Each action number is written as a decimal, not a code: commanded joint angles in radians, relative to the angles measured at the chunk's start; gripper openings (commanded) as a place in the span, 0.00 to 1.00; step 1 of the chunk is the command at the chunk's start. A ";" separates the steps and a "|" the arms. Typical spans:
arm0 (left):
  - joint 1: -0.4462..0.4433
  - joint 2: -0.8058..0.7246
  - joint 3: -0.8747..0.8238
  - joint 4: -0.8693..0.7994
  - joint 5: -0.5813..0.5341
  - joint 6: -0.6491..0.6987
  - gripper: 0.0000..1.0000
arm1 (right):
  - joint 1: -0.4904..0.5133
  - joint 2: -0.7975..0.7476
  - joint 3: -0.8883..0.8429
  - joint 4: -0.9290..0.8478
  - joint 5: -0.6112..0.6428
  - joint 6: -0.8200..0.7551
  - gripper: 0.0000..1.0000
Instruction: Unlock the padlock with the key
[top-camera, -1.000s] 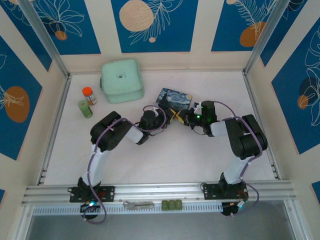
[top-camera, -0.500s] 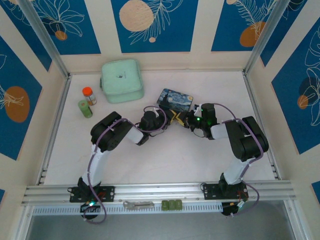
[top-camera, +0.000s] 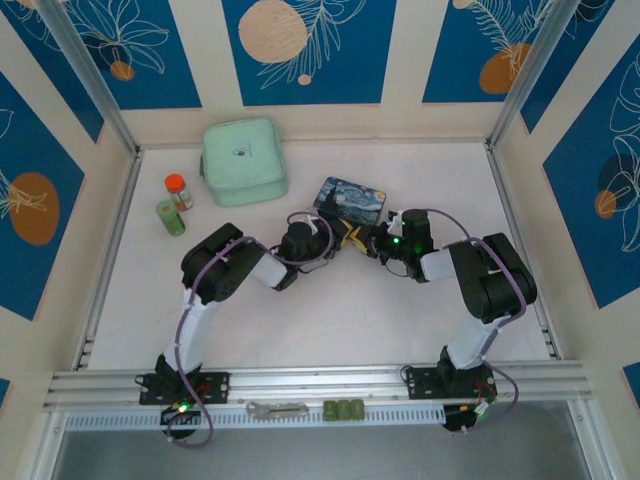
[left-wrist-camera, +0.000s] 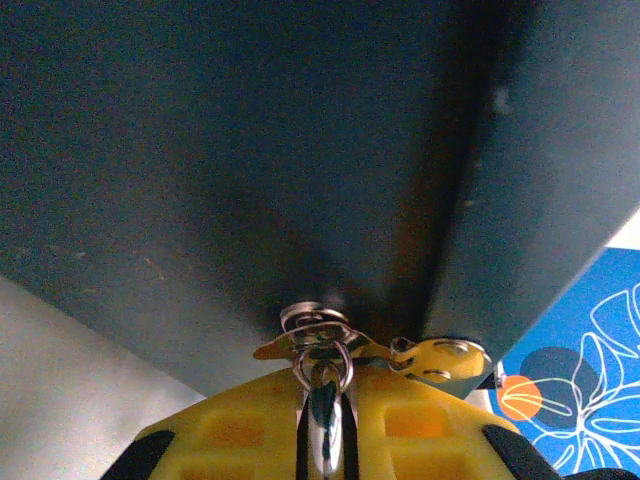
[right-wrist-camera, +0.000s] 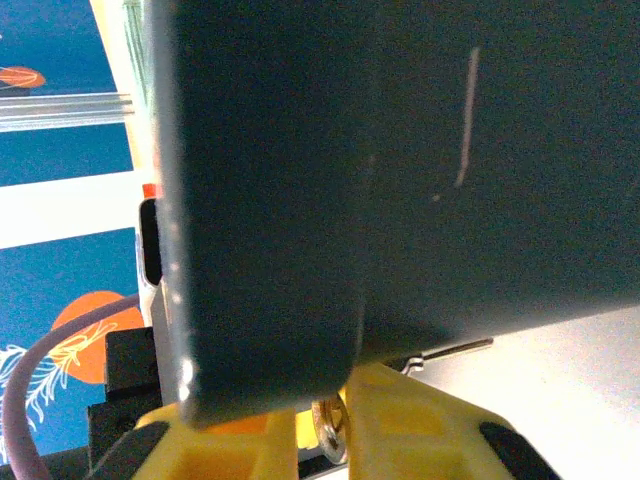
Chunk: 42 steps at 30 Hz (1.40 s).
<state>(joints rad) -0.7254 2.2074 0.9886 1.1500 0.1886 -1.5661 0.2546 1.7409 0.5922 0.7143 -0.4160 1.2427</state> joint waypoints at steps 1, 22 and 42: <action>-0.006 -0.028 0.015 0.103 -0.003 -0.003 0.00 | 0.009 -0.007 -0.023 -0.036 -0.023 0.004 0.08; -0.006 0.014 -0.007 0.258 0.071 0.093 0.00 | 0.059 0.249 -0.138 0.687 0.052 1.113 0.00; 0.000 0.020 0.025 0.258 0.070 0.120 0.00 | 0.057 0.182 -0.087 0.562 0.098 1.036 0.28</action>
<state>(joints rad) -0.6872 2.2303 0.9894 1.3014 0.2028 -1.4181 0.3202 1.9594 0.5045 1.3586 -0.2504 2.0872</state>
